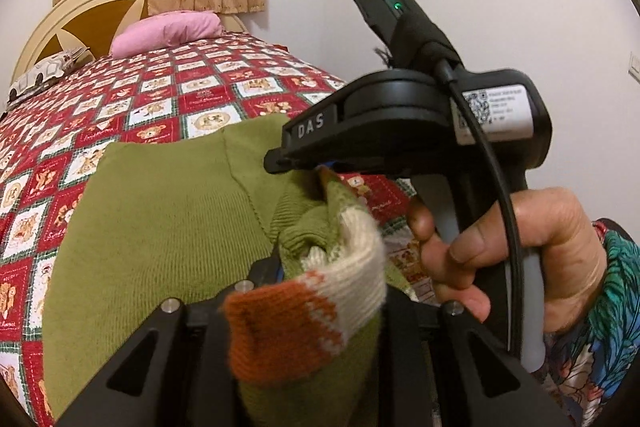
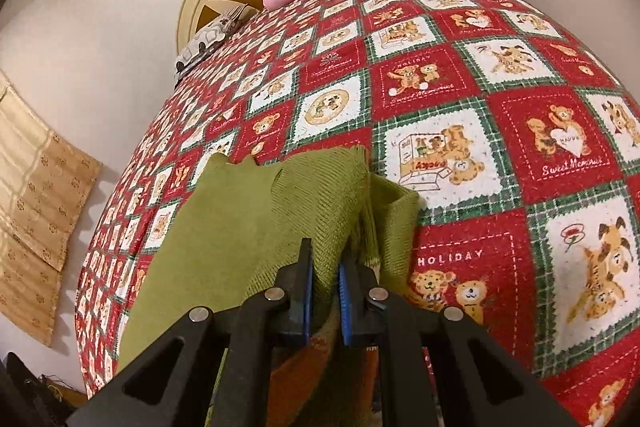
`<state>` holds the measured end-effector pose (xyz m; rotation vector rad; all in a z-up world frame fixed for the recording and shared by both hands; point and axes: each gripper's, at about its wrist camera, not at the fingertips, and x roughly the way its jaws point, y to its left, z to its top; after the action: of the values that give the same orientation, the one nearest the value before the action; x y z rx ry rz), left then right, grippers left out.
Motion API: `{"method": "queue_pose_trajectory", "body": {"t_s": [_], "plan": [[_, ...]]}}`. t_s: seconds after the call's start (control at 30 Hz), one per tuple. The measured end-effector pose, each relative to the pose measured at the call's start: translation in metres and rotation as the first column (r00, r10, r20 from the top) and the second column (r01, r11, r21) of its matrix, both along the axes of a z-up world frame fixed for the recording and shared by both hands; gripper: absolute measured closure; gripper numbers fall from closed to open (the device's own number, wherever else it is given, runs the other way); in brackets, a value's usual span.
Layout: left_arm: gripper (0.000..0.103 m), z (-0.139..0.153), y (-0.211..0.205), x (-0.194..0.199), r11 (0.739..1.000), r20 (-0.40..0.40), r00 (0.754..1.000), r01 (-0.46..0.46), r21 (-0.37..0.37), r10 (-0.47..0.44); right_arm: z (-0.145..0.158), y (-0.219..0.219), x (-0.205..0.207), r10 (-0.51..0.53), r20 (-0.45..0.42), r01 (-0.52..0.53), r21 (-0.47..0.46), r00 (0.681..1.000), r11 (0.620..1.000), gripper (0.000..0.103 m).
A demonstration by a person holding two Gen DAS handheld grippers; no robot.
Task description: Fold small clothes
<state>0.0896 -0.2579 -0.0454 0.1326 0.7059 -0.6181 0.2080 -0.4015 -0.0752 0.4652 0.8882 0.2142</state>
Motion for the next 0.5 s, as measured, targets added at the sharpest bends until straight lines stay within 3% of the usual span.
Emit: {"method": "queue_pose_trajectory", "body": {"t_s": [0.2,0.33,0.37,0.43,0.5], "plan": [[0.080,-0.003,-0.003,0.003,1.000,-0.010,1.000,0.005,0.017,-0.005,-0.005,-0.005,-0.003,-0.020,0.007,0.020,0.030,1.000,0.999,0.093],[0.075,0.001,-0.002,0.001,0.999,-0.009,1.000,0.003,0.049,-0.003,0.000,-0.003,-0.011,-0.042,0.013,0.042,0.001,0.999,0.999,0.092],[0.074,0.003,0.000,-0.003,0.998,0.000,1.000,-0.001,0.062,0.001,0.002,-0.002,-0.015,-0.043,0.016,0.043,-0.014,0.999,0.999,0.089],[0.066,0.005,0.004,-0.007,0.997,0.008,1.000,-0.011,0.070,0.010,0.012,-0.003,-0.028,-0.050,0.023,0.051,-0.042,0.999,0.998,0.069],[0.060,0.008,0.009,-0.014,0.997,0.005,1.000,-0.015,0.071,0.014,0.028,-0.010,-0.049,-0.092,0.074,0.095,-0.039,0.993,0.995,0.067]]}}
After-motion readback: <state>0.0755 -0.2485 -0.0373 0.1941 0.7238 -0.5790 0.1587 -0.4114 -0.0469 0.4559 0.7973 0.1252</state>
